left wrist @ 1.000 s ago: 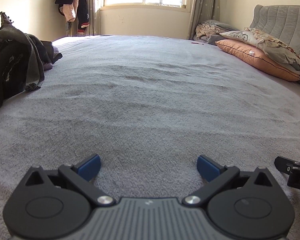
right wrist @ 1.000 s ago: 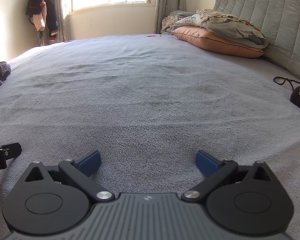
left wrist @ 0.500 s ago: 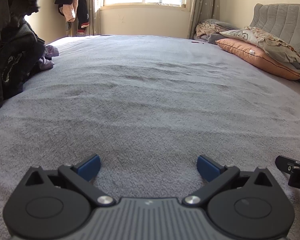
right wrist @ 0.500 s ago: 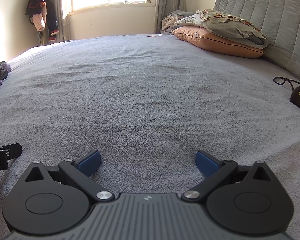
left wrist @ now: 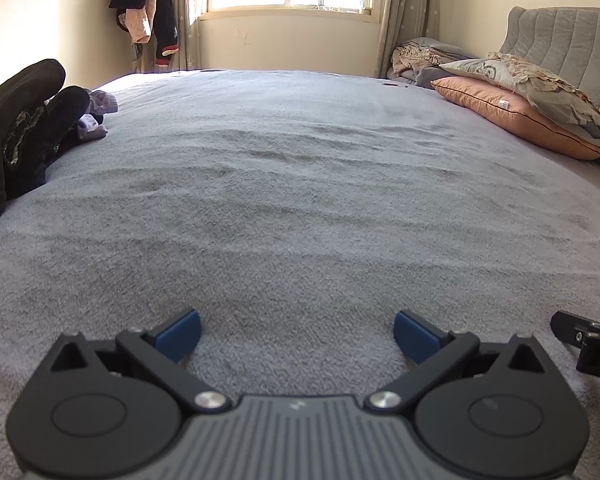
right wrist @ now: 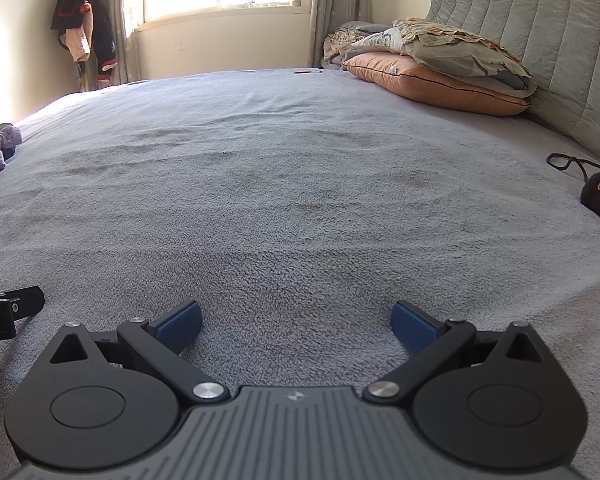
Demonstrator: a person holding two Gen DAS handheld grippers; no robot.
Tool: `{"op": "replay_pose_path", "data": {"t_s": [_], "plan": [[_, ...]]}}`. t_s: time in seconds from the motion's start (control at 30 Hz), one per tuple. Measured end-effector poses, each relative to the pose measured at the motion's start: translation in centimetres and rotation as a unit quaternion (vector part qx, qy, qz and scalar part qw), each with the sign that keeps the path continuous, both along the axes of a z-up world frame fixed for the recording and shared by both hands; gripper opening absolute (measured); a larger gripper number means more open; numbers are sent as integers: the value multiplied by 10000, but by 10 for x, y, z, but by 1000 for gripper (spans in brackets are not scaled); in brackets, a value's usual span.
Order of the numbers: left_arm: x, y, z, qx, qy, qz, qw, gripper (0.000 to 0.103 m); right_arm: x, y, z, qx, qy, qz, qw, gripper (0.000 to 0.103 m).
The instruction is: Fold clothes
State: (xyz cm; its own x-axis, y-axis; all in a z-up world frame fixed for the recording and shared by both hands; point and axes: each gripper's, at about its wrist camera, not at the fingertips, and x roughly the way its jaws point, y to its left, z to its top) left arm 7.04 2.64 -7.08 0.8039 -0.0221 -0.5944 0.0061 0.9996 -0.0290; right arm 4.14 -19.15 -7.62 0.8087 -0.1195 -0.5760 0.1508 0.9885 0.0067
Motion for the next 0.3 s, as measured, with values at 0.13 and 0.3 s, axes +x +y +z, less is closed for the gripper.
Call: {"op": "replay_pose_path", "data": {"t_s": [0.13, 0.3], "plan": [[-1, 1, 0, -21, -9, 2, 10000, 103, 0, 0, 0, 1, 0, 0, 10000, 103], [-1, 0, -1, -21, -19, 4, 10000, 103, 0, 0, 0, 0, 1, 0, 10000, 103]]}}
